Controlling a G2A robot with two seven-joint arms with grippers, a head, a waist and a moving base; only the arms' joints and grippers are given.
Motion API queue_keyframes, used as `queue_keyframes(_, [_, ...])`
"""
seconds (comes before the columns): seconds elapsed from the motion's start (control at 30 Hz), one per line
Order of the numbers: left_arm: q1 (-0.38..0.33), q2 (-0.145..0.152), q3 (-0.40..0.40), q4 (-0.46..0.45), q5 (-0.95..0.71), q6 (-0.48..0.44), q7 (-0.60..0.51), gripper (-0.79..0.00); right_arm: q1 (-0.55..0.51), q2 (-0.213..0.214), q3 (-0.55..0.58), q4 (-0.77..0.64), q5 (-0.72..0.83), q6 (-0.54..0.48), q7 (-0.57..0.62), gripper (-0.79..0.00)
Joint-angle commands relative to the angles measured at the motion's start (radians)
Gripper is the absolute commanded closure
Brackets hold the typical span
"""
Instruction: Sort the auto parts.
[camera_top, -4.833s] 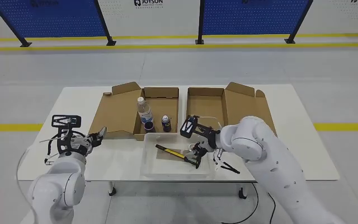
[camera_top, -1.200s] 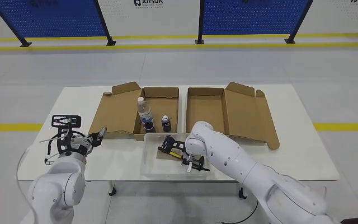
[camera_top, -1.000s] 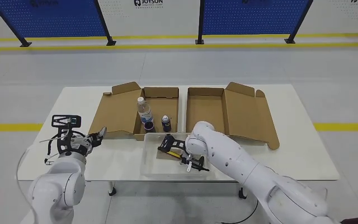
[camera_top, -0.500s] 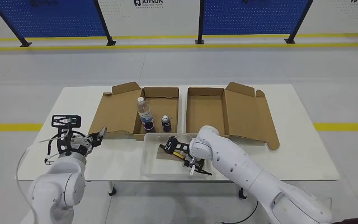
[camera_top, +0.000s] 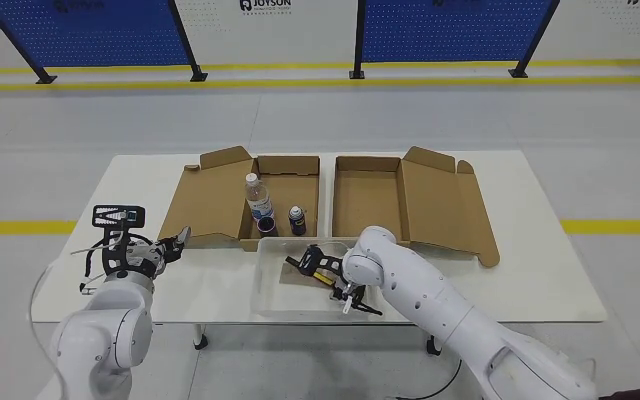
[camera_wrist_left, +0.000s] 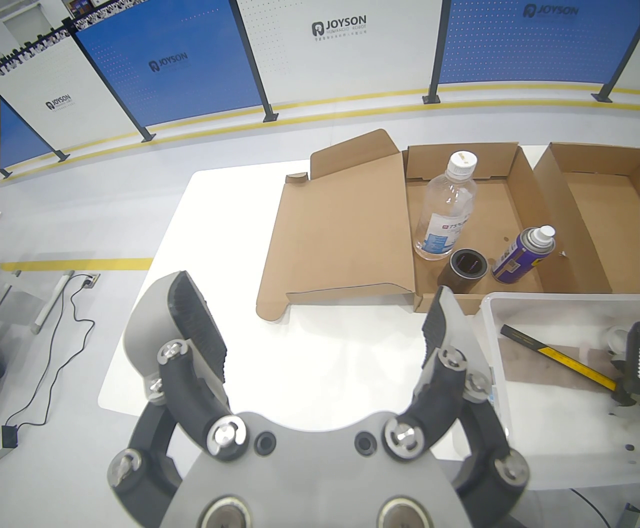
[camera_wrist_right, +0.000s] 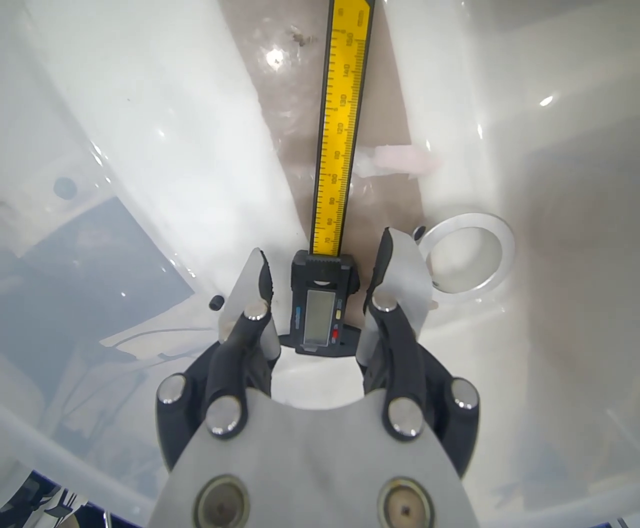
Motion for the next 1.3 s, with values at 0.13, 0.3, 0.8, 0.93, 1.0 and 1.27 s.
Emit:
queue_keyframes(0.13, [0.000,0.000,0.000,0.000,0.000,0.000,0.000,-0.785,0.006,-0.009,-0.004,0.014,0.007,-0.003,0.004,-0.292])
queue_keyframes(0.3, [0.000,0.000,0.000,0.000,0.000,0.000,0.000,-0.785,0.013,-0.016,-0.005,0.027,0.011,-0.006,0.005,-0.018])
queue_keyframes(0.8, [0.000,0.000,0.000,0.000,0.000,0.000,0.000,-0.785,0.012,-0.017,0.018,-0.021,-0.007,-0.010,-0.035,0.000])
queue_keyframes(0.93, [0.000,0.000,0.000,0.000,0.000,0.000,0.000,-0.785,0.000,-0.007,0.036,-0.058,-0.018,0.000,-0.030,0.000])
queue_keyframes(1.0, [0.000,0.000,0.000,0.000,0.000,0.000,0.000,-0.785,-0.007,-0.002,0.046,-0.082,-0.027,0.005,-0.029,0.000])
queue_keyframes(1.27, [0.000,0.000,0.000,0.000,0.000,0.000,0.000,-0.785,-0.054,0.024,0.100,-0.167,-0.038,0.015,-0.041,0.000])
